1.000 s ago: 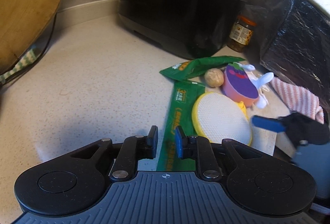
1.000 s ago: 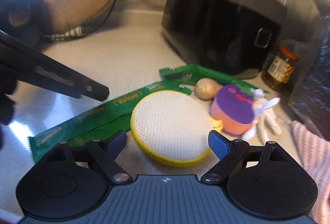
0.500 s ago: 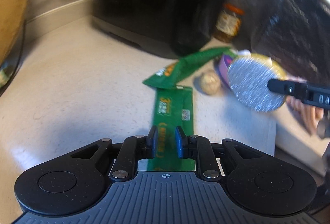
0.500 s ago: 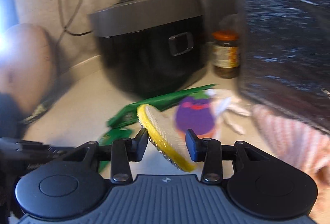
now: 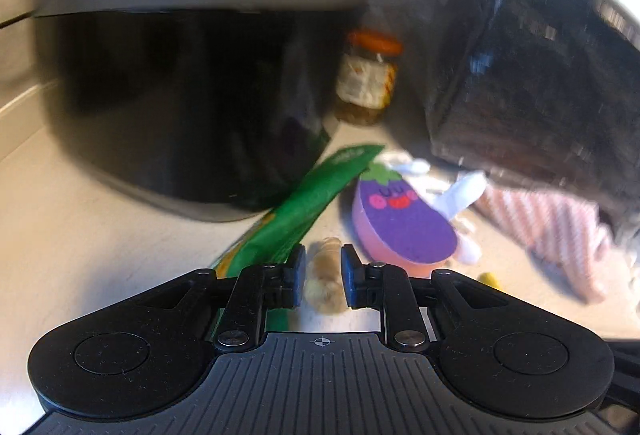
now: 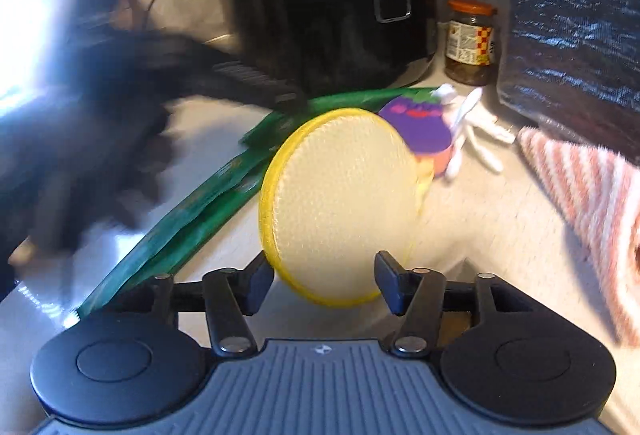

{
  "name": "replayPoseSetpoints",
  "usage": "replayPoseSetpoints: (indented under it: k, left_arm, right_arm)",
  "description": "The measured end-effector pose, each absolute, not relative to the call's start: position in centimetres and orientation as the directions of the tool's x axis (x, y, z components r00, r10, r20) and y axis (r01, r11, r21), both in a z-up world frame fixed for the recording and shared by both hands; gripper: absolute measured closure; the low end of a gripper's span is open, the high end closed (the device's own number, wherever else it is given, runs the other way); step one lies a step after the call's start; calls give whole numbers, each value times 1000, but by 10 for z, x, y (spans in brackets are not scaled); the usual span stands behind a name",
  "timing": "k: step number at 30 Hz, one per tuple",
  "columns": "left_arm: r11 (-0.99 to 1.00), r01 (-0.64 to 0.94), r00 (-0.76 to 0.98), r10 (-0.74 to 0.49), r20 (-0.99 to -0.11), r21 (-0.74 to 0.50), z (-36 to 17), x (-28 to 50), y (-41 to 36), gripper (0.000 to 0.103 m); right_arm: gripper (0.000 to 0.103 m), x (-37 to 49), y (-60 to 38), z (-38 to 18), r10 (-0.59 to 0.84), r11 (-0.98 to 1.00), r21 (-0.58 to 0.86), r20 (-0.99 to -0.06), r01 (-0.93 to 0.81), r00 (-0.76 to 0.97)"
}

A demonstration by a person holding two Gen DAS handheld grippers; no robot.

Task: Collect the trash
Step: 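Grasp the ginger root with the left gripper, then grasp the purple eggplant sponge with the right gripper while the left holds the ginger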

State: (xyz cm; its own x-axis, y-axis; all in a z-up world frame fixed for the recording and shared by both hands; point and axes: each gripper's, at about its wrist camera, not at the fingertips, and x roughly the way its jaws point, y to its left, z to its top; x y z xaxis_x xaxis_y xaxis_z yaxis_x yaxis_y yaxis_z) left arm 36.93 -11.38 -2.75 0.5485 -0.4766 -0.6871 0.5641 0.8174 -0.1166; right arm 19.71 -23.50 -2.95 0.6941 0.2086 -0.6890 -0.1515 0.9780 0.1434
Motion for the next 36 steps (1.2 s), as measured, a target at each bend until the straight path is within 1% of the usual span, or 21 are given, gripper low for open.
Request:
replayPoseSetpoints:
  k: [1,2,4,6,8,10,12,13,16,20,23,26,28,30,33,36]
  left_arm:
    - [812,578,549,-461,-697,-83,-32,373,-122,71]
    - [803,593,550,-458,-698,-60,-34,375,-128,65]
    - [793,608,543,-450,-709,-38,-37,375,-132,60]
    - [774,631,508,-457,-730,-45,-41,375,-137,57]
    - [753,656,472,-465,-749,-54,-46,379,-144,53]
    - [741,669,440,-455,-774,-56,-55,379,-147,51]
    - [750,660,472,-456,-755,-41,-57,377,-147,52]
    - [760,648,481,-462,-745,-53,-57,378,-145,53]
    - [762,636,480,-513,-712,-121,-57,379,-136,63]
    - [801,581,502,-491,-712,-142,-51,369,-122,63]
    - [826,517,540,-518,-663,-223,-34,350,-90,63]
    - [860,434,603,-498,-622,-268,-18,326,-55,63]
    - [878,379,636,-477,-607,-292,-12,314,-33,63]
    - [883,342,648,-469,-600,-321,-10,299,-15,63]
    - [882,321,640,-470,-607,-345,-10,283,3,63]
    - [875,310,628,-482,-611,-371,-14,269,15,63]
  right_arm:
    - [42,191,-234,-31,206,978,139,-692,-152,692]
    - [42,185,-232,-32,198,980,129,-695,-152,691]
    - [41,177,-232,-35,169,985,89,-701,-150,693]
    - [37,172,-233,-37,139,989,57,-702,-140,699]
    - [34,171,-238,-37,124,991,59,-700,-116,703]
    - [34,173,-242,-37,116,993,72,-699,-92,706]
    - [34,172,-244,-37,110,994,75,-694,-81,711]
    - [34,172,-245,-37,107,994,72,-692,-79,714]
    - [34,173,-245,-34,99,995,53,-685,-86,721]
    - [34,185,-245,-24,55,996,-13,-659,-85,750]
    - [33,203,-246,-12,46,996,-32,-622,-85,782]
    - [28,230,-244,-5,65,996,-15,-586,-91,808]
    - [27,252,-240,-6,65,997,-1,-573,-80,817]
    - [27,276,-236,-11,41,998,-9,-571,-56,820]
    - [27,311,-227,-26,-57,995,-101,-568,-1,821]
    - [27,338,-228,-42,-116,988,-150,-609,30,785]
